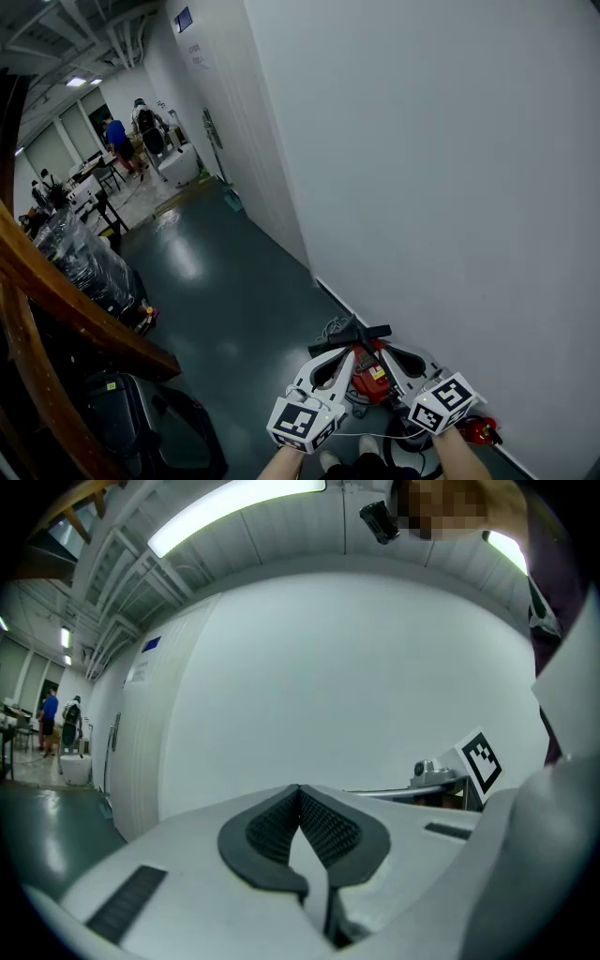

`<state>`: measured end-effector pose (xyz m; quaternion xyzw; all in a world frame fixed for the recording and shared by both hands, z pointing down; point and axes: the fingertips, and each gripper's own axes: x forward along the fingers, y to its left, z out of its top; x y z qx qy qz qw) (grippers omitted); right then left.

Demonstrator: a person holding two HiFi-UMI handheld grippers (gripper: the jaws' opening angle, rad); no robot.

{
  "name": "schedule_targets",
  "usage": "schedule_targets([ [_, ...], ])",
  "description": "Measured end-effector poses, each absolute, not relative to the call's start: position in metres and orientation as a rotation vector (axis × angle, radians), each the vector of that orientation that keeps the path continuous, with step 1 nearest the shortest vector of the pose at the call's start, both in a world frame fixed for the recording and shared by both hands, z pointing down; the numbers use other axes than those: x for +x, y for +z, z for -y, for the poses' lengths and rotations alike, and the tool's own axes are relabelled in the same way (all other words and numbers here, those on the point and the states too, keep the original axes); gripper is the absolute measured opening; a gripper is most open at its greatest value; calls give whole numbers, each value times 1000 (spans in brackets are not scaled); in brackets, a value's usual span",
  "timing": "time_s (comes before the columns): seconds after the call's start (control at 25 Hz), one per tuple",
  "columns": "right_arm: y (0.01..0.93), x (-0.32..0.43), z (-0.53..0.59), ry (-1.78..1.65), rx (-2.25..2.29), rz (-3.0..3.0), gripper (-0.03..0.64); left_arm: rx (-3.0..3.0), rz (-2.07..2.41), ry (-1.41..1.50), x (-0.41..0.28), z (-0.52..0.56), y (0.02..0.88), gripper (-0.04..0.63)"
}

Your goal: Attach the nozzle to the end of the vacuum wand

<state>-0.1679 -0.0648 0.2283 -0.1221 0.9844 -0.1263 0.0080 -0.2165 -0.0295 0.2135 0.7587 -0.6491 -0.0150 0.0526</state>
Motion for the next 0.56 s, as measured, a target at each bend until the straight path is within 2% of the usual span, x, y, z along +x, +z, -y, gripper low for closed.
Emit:
schedule_targets([
  [0.56,175,-167,49,-233,-364,-2984,17,2343,2064,-80,-214,10,170,5],
])
